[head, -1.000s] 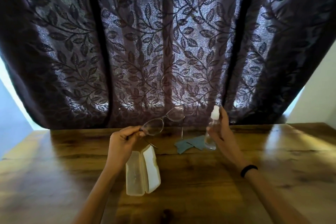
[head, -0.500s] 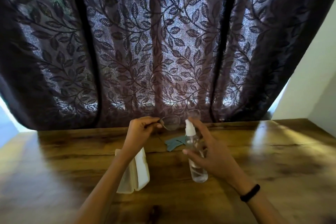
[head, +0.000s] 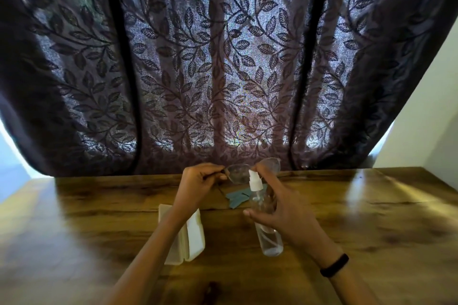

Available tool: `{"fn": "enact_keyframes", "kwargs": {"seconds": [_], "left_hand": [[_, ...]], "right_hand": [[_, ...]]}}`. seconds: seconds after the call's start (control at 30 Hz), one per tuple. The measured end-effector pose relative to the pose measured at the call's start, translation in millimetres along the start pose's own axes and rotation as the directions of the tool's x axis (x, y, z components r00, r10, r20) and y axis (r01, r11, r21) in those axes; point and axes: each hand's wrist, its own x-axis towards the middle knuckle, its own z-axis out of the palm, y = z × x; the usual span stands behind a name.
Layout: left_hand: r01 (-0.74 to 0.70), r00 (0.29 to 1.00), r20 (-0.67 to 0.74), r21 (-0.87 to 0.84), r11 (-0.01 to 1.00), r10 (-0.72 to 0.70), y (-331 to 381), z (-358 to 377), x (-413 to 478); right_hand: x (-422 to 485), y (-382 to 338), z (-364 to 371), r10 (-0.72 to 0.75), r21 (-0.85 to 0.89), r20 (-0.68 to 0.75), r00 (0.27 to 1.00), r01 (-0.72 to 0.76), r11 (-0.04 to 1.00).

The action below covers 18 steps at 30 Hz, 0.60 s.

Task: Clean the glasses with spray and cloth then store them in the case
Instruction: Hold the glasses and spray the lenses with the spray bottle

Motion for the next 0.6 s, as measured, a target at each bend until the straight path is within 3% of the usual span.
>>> {"fn": "enact_keyframes", "kwargs": {"seconds": [0.6], "left_hand": [[0.043, 0.999, -0.020, 0.006, 0.999, -0.043, 9, 0, -1]], "right_hand": [[-4, 0, 5, 0.088, 0.259, -0.027, 0.996, -0.078, 0.963]]}}
